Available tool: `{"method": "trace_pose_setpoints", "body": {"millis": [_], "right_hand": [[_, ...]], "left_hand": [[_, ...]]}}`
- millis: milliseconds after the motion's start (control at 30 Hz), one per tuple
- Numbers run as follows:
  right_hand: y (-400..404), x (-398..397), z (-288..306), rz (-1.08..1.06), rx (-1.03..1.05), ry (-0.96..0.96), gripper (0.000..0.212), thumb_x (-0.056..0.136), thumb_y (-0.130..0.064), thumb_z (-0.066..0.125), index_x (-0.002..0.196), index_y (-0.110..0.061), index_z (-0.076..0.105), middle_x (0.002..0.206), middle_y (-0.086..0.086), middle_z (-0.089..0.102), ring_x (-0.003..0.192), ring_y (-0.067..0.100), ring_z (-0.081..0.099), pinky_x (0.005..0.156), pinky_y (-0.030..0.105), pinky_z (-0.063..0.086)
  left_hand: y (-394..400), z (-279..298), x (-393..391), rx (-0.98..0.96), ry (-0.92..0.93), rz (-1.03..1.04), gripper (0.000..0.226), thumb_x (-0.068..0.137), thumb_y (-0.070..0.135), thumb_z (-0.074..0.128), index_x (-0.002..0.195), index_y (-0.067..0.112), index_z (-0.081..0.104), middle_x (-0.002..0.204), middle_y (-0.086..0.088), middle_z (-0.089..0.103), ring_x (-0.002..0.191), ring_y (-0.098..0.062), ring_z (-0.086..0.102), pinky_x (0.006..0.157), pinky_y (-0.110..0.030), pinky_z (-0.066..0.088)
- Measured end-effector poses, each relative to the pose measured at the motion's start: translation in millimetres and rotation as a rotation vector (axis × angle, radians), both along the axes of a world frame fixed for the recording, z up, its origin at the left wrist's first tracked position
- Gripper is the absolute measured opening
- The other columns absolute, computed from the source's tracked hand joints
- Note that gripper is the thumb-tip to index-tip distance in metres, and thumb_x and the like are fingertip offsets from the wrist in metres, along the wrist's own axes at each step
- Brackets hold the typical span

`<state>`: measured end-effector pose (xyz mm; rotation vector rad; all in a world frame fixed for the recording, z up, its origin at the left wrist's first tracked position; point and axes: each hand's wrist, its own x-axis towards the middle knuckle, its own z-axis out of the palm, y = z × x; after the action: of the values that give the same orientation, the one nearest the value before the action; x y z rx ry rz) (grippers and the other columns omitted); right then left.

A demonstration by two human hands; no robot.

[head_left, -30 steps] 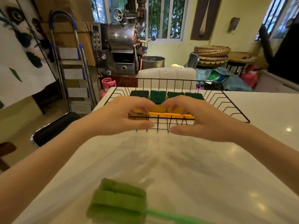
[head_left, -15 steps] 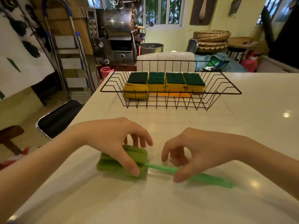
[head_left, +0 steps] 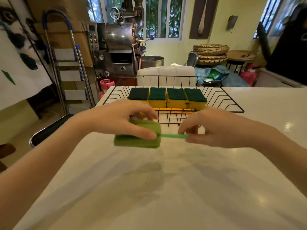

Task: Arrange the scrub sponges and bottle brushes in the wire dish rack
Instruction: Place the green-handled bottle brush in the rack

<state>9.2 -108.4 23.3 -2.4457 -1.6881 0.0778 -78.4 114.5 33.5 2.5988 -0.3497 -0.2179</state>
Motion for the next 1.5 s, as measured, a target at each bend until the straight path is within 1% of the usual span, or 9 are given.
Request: {"method": "trace_pose_setpoints", "body": {"millis": [133,233,433,600,833,1033,1233,1400,1500], "right_hand": [[-8,29,21,-0.086,0.235,0.063,0.017,0.08,-0.025,0.061,0.096,-0.031,0.064,0.083,-0.013,0.066,0.076,0.006,0.062,0.067,0.021,0.053],[-2,38,24,-0.089,0.526,0.341,0.015,0.079,-0.017,0.062,0.089,-0.029,0.064,0.078,-0.011,0.07,0.078,0.007,0.066,0.069,0.02,0.054],[36,41,13,-0.132,0.996,0.91,0.014,0.08,-0.009,0.061,0.088,-0.02,0.061,0.076,-0.007,0.071,0.077,0.017,0.071,0.06,0.027,0.057],[54,47,7,-0.206,1.181,1.071,0.014,0.08,-0.013,0.061,0.094,-0.018,0.062,0.081,0.001,0.071,0.084,0.02,0.07,0.067,0.034,0.058],[55,57,-4,-0.21,1.316,1.141,0.014,0.08,-0.011,0.061,0.09,-0.02,0.06,0.074,-0.004,0.073,0.083,0.019,0.071,0.064,0.032,0.058],[53,68,-6,-0.318,1.185,1.011,0.017,0.084,-0.013,0.057,0.101,-0.012,0.056,0.082,0.0,0.071,0.08,0.012,0.07,0.063,0.023,0.057],[24,76,17,-0.286,0.361,0.686,0.013,0.087,-0.021,0.053,0.095,-0.023,0.064,0.089,-0.003,0.071,0.08,0.006,0.069,0.071,0.017,0.055],[6,93,23,-0.215,0.442,0.15,0.034,0.081,-0.023,0.06,0.112,-0.036,0.055,0.113,-0.019,0.057,0.109,0.002,0.051,0.092,0.023,0.04],[4,112,8,-0.317,0.275,0.007,0.054,0.078,-0.024,0.064,0.127,-0.031,0.041,0.124,-0.007,0.046,0.119,0.013,0.035,0.095,0.027,0.029]], "left_hand": [[4,20,22,-0.583,-0.167,0.255,0.044,0.086,0.045,0.036,0.126,0.028,0.038,0.121,0.006,0.051,0.118,-0.019,0.047,0.089,-0.035,0.041],[14,25,32,-0.903,-0.124,0.233,0.094,0.04,0.077,0.061,0.12,0.033,0.037,0.117,0.001,0.053,0.11,-0.019,0.053,0.086,-0.038,0.045],[4,4,70,-0.631,0.043,0.164,0.062,0.075,0.051,0.054,0.13,0.035,0.03,0.138,0.0,0.044,0.122,-0.017,0.047,0.1,-0.036,0.04],[-3,8,82,-0.694,0.124,0.094,0.041,0.073,0.032,0.063,0.114,0.025,0.058,0.112,-0.002,0.067,0.099,-0.016,0.065,0.078,-0.024,0.055],[-1,4,96,-0.638,0.076,0.096,0.026,0.078,0.015,0.062,0.104,0.016,0.065,0.097,-0.006,0.073,0.089,-0.019,0.069,0.07,-0.021,0.054],[3,-1,99,-0.437,-0.123,0.1,0.02,0.077,0.013,0.063,0.091,0.027,0.068,0.078,0.009,0.075,0.078,-0.007,0.069,0.067,-0.014,0.053],[32,-6,106,-0.091,-0.209,0.225,0.024,0.077,0.014,0.063,0.1,0.022,0.064,0.086,0.01,0.068,0.079,-0.002,0.065,0.071,-0.013,0.051],[51,-10,110,0.091,-0.176,0.23,0.027,0.079,0.016,0.062,0.106,0.019,0.063,0.093,0.007,0.065,0.083,-0.003,0.06,0.073,-0.012,0.047],[53,-12,113,0.102,-0.157,0.208,0.027,0.079,0.017,0.062,0.106,0.02,0.063,0.092,0.009,0.065,0.081,0.001,0.059,0.07,-0.009,0.047]]}}
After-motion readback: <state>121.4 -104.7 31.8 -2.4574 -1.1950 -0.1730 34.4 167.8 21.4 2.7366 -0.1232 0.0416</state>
